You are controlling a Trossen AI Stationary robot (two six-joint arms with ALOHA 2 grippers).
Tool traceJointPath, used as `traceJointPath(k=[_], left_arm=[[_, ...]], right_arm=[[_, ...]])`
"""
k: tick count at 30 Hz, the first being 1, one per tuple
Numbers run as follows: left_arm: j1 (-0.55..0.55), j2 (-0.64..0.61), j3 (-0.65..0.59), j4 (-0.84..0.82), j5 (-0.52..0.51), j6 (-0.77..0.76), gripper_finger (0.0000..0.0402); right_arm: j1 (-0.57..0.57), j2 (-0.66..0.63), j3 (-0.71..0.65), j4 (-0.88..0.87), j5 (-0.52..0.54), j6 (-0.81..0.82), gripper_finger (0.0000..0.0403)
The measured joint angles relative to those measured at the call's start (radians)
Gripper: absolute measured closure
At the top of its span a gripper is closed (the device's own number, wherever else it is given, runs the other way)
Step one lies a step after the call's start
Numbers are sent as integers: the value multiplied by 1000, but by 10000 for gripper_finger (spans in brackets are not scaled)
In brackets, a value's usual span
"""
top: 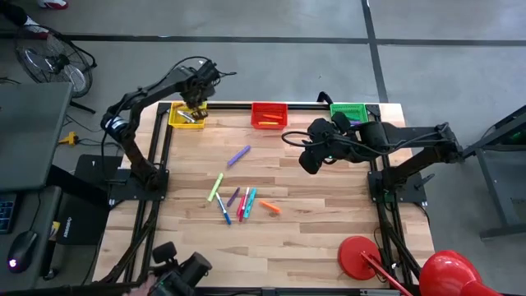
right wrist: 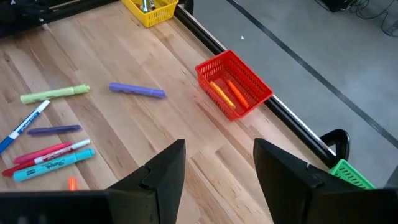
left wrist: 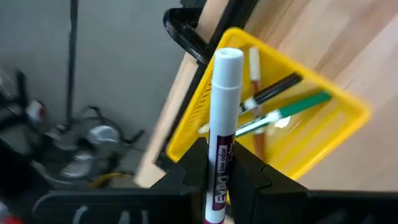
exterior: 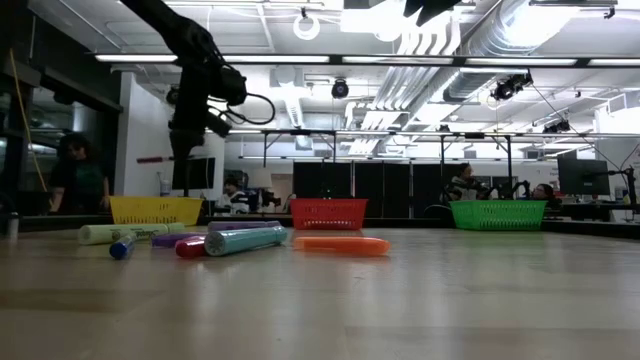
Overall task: Pick & Place Markers
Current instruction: Put the purple marker into the yellow bin
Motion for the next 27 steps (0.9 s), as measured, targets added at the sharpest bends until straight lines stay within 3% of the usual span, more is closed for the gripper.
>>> traceJointPath(k=[7, 27], left_arm=[[0, 42, 0, -3, -43, 229, 373], [68, 205, -1, 28, -20, 360, 373]], right_arm=[[0, 0, 0, 0, 0, 0, 224], [0, 0, 0, -1, -14, 70, 224]])
